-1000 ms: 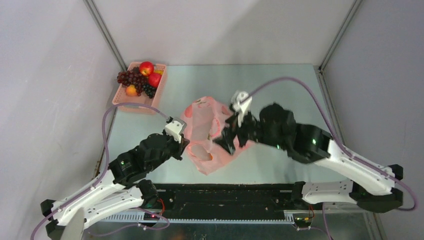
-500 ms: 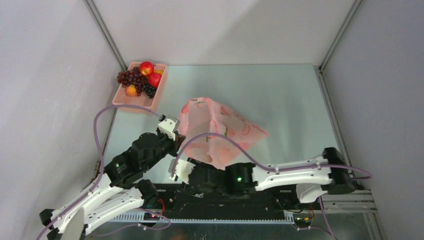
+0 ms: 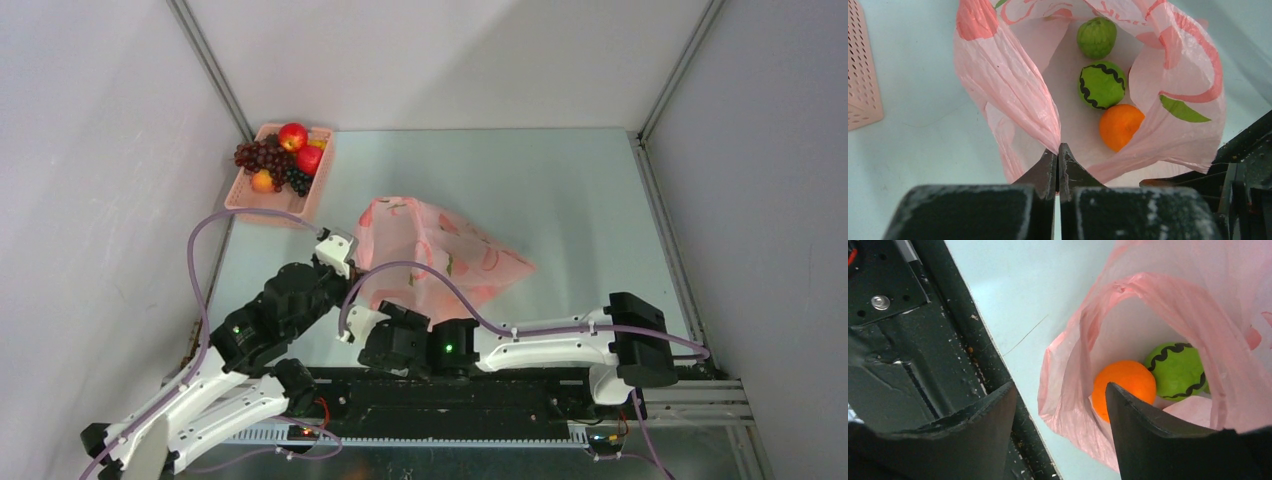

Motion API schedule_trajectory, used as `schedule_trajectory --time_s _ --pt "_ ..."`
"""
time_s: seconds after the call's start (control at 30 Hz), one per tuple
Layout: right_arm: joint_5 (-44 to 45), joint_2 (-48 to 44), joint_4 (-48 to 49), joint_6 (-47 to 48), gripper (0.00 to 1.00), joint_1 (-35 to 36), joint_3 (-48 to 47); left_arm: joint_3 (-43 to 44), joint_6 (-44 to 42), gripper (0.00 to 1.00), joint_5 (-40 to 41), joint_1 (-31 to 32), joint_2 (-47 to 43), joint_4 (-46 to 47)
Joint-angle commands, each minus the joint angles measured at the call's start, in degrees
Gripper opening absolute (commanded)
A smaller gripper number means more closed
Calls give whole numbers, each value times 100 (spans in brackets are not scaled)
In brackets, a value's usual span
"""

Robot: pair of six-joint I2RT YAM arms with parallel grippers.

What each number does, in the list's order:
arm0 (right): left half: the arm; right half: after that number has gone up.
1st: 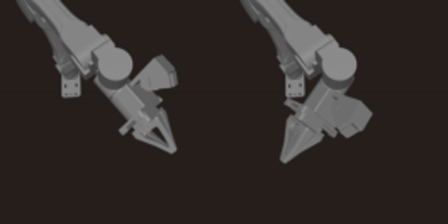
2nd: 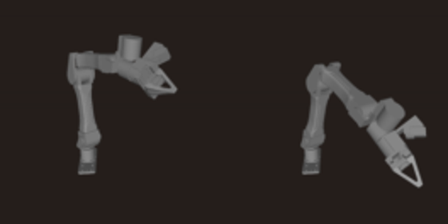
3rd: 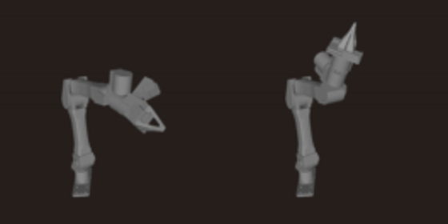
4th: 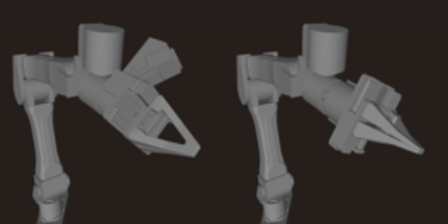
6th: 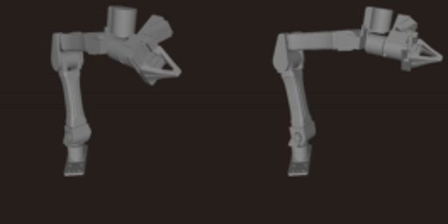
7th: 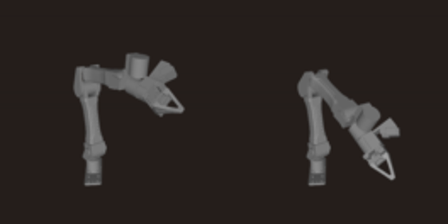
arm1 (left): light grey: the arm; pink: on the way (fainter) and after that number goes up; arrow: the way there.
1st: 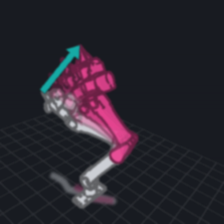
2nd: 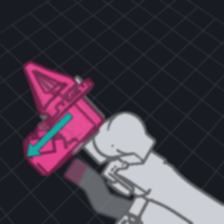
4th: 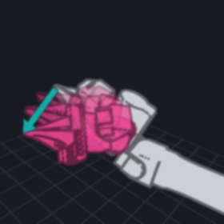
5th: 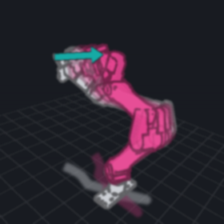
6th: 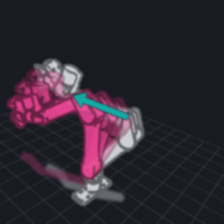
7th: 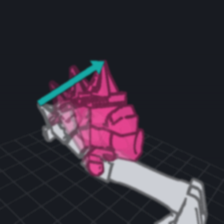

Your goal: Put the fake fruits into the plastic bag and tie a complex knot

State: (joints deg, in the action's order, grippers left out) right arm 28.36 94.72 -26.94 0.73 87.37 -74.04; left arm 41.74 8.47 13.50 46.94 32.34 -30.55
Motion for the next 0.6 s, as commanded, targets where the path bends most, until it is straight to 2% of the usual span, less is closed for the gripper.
schedule_trajectory --time_s 0.0,0.07,0.13,0.17,0.23,0.4,0.53,0.57 --pt "127 103 -3 -41 70 -132 131 -52 -91 0 -132 -82 45 200" --pt "91 153 2 -46 65 -214 206 -44 -91 0 -135 -108 60 202" --pt "217 196 -10 -104 48 -268 243 -43 -105 0 -119 -115 70 204" --pt "283 168 -30 -137 29 -285 244 -43 -119 0 -93 -115 77 197" --pt "384 -1 -42 -210 3 -283 242 27 -118 0 -1 -127 85 185" --pt "678 -1076 -232 -265 0 -366 41 845 -110 0 18 -145 246 68" --pt "361 -2298 -240 -162 0 -895 -537 2390 -36 0 -128 -241 849 -167" --pt "248 -2638 -208 -153 0 -1209 -640 2983 32 0 -207 -270 1138 -278"
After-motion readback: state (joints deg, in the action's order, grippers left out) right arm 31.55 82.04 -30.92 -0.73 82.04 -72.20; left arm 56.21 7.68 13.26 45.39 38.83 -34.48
